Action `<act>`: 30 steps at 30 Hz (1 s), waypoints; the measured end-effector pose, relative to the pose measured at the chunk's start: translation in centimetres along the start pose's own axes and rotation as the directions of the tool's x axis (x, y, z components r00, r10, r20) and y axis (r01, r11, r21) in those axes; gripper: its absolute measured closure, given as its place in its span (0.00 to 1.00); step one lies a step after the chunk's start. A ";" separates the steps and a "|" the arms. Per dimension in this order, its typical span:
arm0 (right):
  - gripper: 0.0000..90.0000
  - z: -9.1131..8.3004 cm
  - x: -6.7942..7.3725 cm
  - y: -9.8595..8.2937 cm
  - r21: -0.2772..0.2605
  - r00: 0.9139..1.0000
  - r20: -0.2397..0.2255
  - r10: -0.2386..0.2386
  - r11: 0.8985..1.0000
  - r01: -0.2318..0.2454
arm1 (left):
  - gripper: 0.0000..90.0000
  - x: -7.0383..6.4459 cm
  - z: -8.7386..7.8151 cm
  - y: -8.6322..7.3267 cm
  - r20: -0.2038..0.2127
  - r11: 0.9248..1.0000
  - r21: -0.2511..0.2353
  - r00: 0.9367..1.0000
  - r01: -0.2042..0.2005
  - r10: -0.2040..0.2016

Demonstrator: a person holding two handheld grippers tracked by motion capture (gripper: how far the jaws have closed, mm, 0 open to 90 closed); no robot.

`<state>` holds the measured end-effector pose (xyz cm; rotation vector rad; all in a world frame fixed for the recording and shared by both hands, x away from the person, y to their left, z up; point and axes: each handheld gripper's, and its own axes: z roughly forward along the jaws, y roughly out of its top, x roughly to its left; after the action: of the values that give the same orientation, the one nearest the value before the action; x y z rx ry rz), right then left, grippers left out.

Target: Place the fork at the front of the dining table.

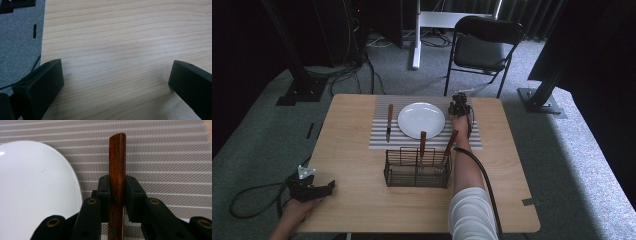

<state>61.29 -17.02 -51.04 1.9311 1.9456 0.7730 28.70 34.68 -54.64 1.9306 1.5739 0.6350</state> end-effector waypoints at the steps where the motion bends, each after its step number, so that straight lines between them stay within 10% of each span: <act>1: 0.84 0.3 0.0 -0.1 0.002 1.000 0.006 0.000 1.000 0.000 | 0.00 0.0 0.0 0.0 0.000 1.000 0.000 1.000 0.000 0.000; 16: 0.69 0.1 -0.4 -0.4 -0.001 0.999 -0.042 0.003 1.000 -0.003 | 0.00 0.0 0.0 0.0 0.000 1.000 0.000 1.000 0.000 0.000; 22: 0.51 -1.7 -0.9 -0.3 -0.001 0.998 -0.060 -0.010 1.000 0.010 | 0.00 0.0 0.0 0.0 0.000 1.000 0.001 1.000 -0.001 0.001; 25: 0.22 -2.3 -1.4 -1.0 0.046 0.994 -0.110 -0.002 0.999 0.007 | 0.00 0.0 0.0 0.0 0.000 1.000 0.000 1.000 0.000 0.000; 30: 0.20 -4.0 -2.3 -3.0 0.014 0.990 -0.143 0.018 1.000 -0.016 | 0.00 0.0 0.0 0.0 0.000 1.000 0.000 1.000 0.000 0.000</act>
<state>56.75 -19.78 -49.86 1.9509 2.0220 0.9300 28.71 34.67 -54.64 1.9307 1.5741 0.6348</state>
